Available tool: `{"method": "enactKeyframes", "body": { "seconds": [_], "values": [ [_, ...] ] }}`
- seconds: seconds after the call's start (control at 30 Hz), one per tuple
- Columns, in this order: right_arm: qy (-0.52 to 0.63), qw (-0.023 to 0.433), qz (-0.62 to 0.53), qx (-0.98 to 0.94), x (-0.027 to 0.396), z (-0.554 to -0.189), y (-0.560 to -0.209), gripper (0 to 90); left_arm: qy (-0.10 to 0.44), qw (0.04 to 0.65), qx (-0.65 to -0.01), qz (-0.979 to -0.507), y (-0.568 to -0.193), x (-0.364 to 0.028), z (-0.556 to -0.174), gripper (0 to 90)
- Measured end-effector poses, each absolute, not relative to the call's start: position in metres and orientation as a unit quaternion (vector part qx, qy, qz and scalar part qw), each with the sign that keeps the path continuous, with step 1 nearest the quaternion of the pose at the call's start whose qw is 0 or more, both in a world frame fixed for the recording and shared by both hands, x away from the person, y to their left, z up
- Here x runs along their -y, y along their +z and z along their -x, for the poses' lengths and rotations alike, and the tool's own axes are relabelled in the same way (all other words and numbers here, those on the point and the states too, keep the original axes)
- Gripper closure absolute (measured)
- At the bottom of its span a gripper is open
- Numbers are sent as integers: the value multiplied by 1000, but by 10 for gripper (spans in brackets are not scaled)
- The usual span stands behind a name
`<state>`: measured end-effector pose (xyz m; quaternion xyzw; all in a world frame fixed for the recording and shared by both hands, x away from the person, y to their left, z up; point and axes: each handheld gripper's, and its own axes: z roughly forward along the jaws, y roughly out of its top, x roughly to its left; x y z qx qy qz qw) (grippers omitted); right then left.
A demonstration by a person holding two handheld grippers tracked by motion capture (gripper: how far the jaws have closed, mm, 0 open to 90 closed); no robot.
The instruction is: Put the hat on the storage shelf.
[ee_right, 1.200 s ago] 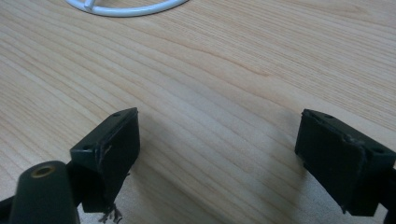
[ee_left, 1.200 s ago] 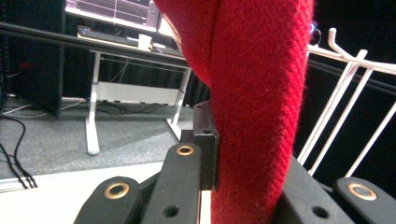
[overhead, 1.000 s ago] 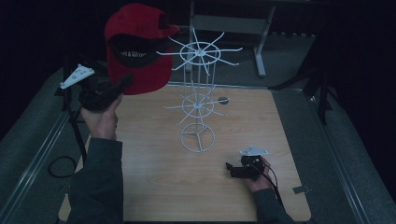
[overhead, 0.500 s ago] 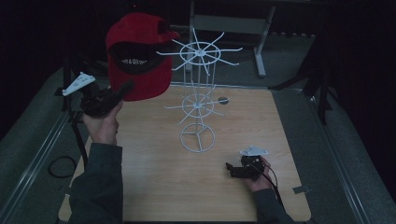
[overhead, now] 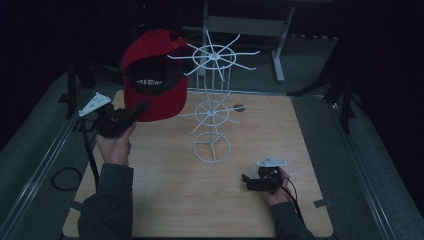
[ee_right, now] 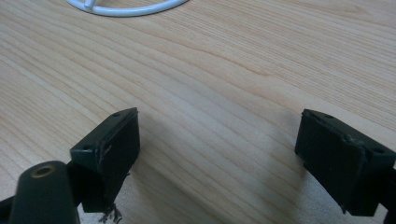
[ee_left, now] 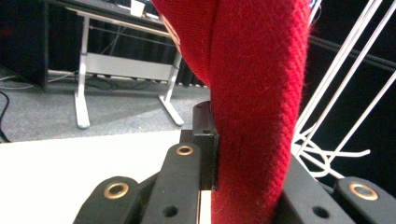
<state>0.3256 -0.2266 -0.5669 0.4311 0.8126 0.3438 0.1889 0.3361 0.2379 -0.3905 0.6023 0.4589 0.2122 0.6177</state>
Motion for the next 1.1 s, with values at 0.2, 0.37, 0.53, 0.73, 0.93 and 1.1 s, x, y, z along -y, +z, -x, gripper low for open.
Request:
{"method": "enactKeyframes", "body": {
  "seconds": [0.2,0.37,0.53,0.73,0.93,1.1],
  "values": [
    [343,189,-431,-813,227,-326,-567,137,206,615,-454,-611,-404,-231,-336,847],
    [343,189,-430,-813,227,-326,-567,137,198,609,-447,-625,-413,-225,-337,845],
    [343,189,-430,-813,227,-326,-567,137,192,605,-448,-630,-420,-222,-336,843],
    [343,189,-430,-813,227,-326,-567,137,186,606,-446,-631,-427,-224,-333,822],
    [343,189,-430,-813,227,-326,-567,137,184,598,-449,-638,-428,-224,-331,599],
    [343,190,-430,-813,227,-326,-567,137,181,592,-464,-633,-427,-226,-331,430]
  ]
}}
